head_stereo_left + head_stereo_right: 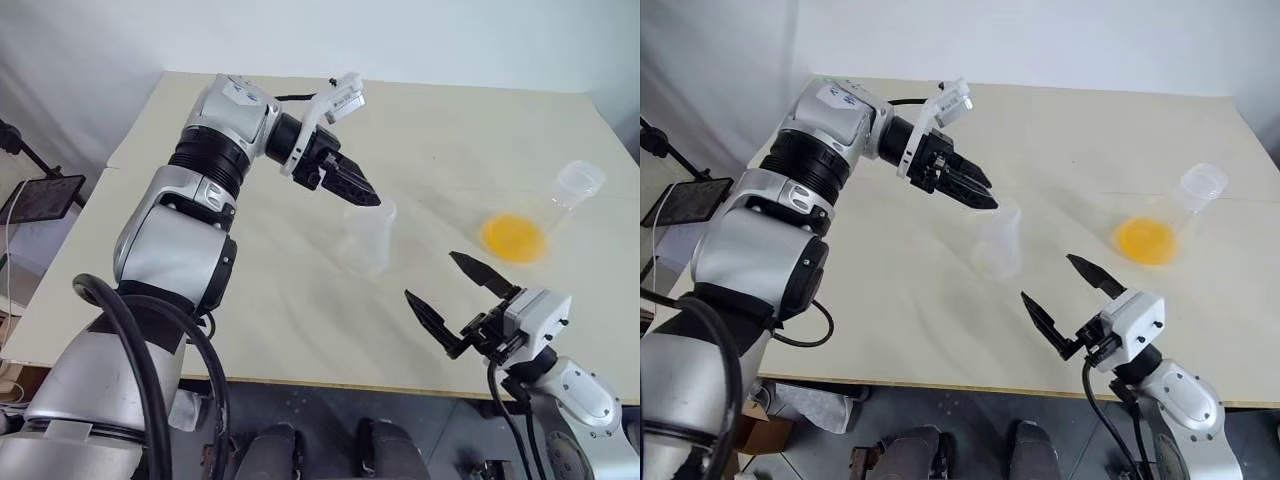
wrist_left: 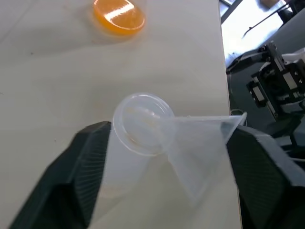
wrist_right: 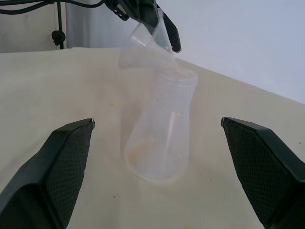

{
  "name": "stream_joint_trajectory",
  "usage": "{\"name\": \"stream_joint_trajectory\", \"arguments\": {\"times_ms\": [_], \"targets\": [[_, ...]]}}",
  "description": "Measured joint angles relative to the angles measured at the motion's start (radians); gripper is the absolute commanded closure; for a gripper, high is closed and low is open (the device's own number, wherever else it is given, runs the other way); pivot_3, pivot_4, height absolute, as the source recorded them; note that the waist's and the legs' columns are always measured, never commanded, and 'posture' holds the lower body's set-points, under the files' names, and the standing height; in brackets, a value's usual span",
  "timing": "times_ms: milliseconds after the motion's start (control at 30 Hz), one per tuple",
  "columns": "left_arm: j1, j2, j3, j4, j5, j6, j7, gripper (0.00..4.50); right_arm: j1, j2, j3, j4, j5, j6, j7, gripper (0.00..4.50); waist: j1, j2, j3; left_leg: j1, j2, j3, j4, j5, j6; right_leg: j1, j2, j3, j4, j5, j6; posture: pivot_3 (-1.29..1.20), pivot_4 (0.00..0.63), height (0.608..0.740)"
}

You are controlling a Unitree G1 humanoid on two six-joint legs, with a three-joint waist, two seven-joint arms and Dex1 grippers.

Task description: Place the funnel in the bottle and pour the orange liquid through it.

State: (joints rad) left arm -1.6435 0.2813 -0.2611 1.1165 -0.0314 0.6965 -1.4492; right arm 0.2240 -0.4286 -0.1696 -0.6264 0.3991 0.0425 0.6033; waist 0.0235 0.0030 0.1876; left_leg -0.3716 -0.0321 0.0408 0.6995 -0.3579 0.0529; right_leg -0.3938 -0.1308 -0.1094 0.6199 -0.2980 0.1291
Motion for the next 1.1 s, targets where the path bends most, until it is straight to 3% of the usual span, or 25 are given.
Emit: {"name": "stream_joint_trajectory", "arguments": {"times_ms": [533, 700, 833, 1033, 1100], "targets": [[0.023, -0.035, 0.123, 0.031, -0.004, -0.126, 0.185, 0.03, 0.006, 0.002, 0.005, 0.0, -0.004, -0.002, -0.008, 0.0, 0.002, 0.0, 0.0, 0.0, 0.0, 0.0, 0.0, 0.0, 0.0, 0.0, 0.0, 0.0, 0.0, 0.0, 0.0, 0.0, 0.15, 0.74], [0.086, -0.015, 0.197, 0.021, -0.059, -0.206, 0.124, 0.03, 0.014, 0.001, 0.002, 0.0, -0.004, -0.002, -0.011, 0.0, 0.0, 0.0, 0.0, 0.0, 0.0, 0.0, 0.0, 0.0, 0.0, 0.0, 0.0, 0.0, 0.001, 0.0, 0.0, 0.0, 0.15, 0.74], [0.217, 0.083, 0.286, -0.098, -0.161, -0.331, -0.052, 0.03, 0.061, 0.001, -0.05, -0.022, 0.013, 0.002, -0.024, 0.0, -0.011, 0.001, 0.0, 0.001, 0.001, 0.001, -0.001, 0.0, 0.0, -0.001, 0.0, 0.0, 0.002, 0.0, 0.0, 0.0, 0.15, 0.74], [0.518, 0.209, 0.367, -0.239, -0.21, -0.689, -0.051, 0.03, 0.173, 0.013, -0.245, -0.084, 0.074, 0.005, -0.079, 0.0, 0.0, 0.001, -0.001, 0.002, 0.0, 0.0, 0.0, 0.0, 0.0, 0.001, -0.001, 0.0, 0.002, 0.0, 0.0, 0.0, 0.15, 0.74], [0.61, 0.234, 0.392, -0.267, -0.22, -0.73, -0.047, 0.03, 0.22, 0.032, -0.326, -0.084, 0.088, -0.002, -0.1, 0.0, 0.006, 0.001, -0.001, 0.001, -0.001, -0.002, 0.001, 0.0, 0.0, 0.001, -0.001, 0.0, 0.002, 0.0, 0.0, 0.0, 0.15, 0.74]]}}
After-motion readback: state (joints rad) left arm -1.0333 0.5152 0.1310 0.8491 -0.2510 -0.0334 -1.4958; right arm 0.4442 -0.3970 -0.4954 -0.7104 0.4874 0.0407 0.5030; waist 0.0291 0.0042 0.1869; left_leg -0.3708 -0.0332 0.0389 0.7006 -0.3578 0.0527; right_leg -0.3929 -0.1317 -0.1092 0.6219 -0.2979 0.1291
